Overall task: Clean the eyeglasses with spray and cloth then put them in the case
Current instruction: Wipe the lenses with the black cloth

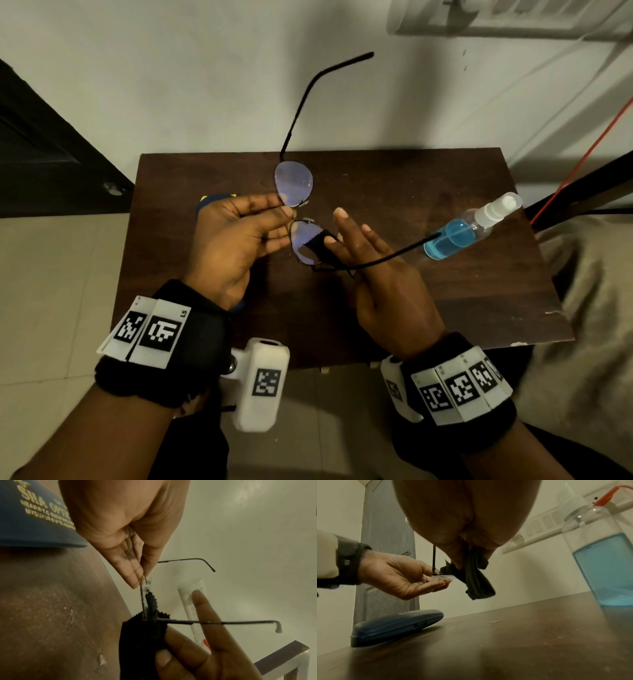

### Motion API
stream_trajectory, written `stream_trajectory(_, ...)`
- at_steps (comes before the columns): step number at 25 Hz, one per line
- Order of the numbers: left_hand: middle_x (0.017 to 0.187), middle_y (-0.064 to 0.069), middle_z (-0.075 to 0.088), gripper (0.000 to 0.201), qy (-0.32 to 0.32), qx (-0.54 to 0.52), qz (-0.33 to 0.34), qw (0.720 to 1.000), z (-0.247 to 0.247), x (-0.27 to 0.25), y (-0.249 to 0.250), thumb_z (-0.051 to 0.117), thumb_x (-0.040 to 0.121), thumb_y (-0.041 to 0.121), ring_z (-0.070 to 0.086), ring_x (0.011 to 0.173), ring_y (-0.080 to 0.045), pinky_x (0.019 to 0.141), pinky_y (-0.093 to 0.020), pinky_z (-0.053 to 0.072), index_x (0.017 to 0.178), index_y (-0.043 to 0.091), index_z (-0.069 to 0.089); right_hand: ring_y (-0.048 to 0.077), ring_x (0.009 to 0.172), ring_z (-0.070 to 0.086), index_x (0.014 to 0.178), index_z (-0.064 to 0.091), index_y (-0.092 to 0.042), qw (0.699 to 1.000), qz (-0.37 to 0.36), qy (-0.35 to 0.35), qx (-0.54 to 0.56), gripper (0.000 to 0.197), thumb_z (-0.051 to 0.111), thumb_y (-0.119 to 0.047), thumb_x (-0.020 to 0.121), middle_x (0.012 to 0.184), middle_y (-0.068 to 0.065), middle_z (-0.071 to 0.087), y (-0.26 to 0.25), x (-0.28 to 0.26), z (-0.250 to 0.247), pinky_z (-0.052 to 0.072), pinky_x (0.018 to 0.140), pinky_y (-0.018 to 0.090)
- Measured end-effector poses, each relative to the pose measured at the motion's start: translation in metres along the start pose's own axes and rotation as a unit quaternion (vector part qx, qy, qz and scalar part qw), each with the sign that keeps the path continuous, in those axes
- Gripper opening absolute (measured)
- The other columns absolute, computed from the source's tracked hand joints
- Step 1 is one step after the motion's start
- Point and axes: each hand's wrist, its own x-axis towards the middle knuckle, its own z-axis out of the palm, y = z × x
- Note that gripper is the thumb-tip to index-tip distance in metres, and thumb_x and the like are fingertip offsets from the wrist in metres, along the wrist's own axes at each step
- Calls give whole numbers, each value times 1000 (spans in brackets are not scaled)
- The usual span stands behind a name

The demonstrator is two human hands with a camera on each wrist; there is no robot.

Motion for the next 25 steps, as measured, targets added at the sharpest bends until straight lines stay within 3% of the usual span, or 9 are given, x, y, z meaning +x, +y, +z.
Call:
stream_trajectory(3,70,-2,74,13,-16,24,-7,1000,1,-2,-1,65,84,0,72,64,-11,59,-20,57,93,7,70,31,112,59,145,23,-24,999,-21,25,-25,64,37,-6,86,119,7,66,-1,1,-3,51,92,45)
stream_trajectory(5,69,-2,74,12,-26,45,-19,998,1,-4,-1,65,83,0,71,62,-10,59,-21,58,90,7,71,21,98,65,139,39,-21,994,55,99,0,53,41,-8,88,110,6,68,5,3,-13,56,82,40)
stream_trajectory(8,70,-5,75,12,-48,63,-45,996,3,-7,0,65,83,-2,71,63,-12,63,-25,60,91,4,72,11,100,64,130,52,-18,947,201,213,130,50,56,5,86,109,3,66,17,6,-33,55,87,38)
stream_trajectory(11,73,-8,75,12,-85,84,-65,991,10,-13,-2,65,83,-2,71,64,-15,65,-26,61,88,5,73,3,96,64,130,49,-17,943,148,268,127,52,60,5,85,99,-4,68,8,9,-40,53,85,25)
stream_trajectory(14,70,-6,75,15,-123,90,-67,986,19,-21,-5,65,82,-5,72,62,-14,59,-22,58,81,7,73,2,106,60,135,42,-19,977,54,189,81,52,59,-3,88,111,-3,66,-3,8,-30,49,87,16)
stream_trajectory(16,70,-6,75,15,-131,87,-65,985,21,-23,-7,64,82,-5,72,64,-14,60,-21,58,79,8,72,13,115,58,136,35,-23,991,23,120,47,56,62,-12,88,118,2,65,-2,6,-23,51,92,29)
stream_trajectory(18,71,-7,75,14,-126,87,-57,987,18,-22,-7,64,82,-4,72,66,-15,60,-21,58,80,7,72,24,120,55,138,32,-23,997,8,77,5,64,67,-11,86,118,4,67,2,5,-21,48,97,45)
stream_trajectory(22,77,-7,76,14,-130,96,-52,986,14,-21,-5,67,79,-2,73,69,-15,61,-21,58,83,9,74,16,115,49,140,34,-16,992,32,102,-59,68,68,0,83,111,5,70,7,6,-22,41,102,43)
stream_trajectory(25,82,-10,76,13,-152,113,-59,980,17,-24,-9,69,78,-3,73,73,-19,66,-24,60,86,7,74,30,128,44,142,33,-17,995,49,74,-51,61,62,-15,88,121,9,65,1,4,-15,36,105,44)
